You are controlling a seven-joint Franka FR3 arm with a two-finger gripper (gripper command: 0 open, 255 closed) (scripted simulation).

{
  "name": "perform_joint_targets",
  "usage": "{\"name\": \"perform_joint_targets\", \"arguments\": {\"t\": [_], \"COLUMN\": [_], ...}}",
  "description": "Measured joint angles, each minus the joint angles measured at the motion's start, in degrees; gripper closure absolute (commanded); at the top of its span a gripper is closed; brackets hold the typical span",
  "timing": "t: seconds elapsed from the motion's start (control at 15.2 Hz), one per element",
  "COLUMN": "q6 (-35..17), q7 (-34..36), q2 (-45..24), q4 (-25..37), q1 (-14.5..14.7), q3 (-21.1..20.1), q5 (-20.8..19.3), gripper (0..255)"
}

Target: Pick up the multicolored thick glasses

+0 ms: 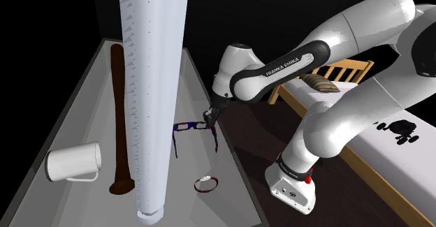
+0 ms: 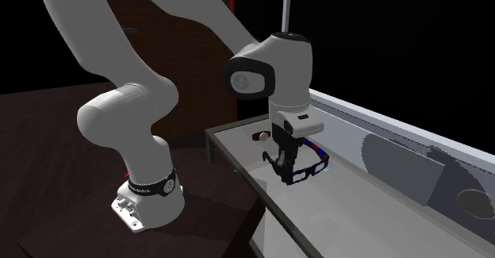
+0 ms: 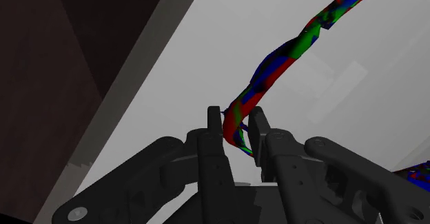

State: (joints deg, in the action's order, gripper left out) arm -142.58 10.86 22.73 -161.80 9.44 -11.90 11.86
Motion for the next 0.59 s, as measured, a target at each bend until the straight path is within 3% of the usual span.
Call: {"name": "perform_joint_targets", "arguments": {"t": [0.59], "q6": [2.1], "q7": [0.1], "q2": [1.5], "q4": [0.6], "q1": [0.0], "q3": [0.2], "q5": [-0.2], "gripper": [255]}}
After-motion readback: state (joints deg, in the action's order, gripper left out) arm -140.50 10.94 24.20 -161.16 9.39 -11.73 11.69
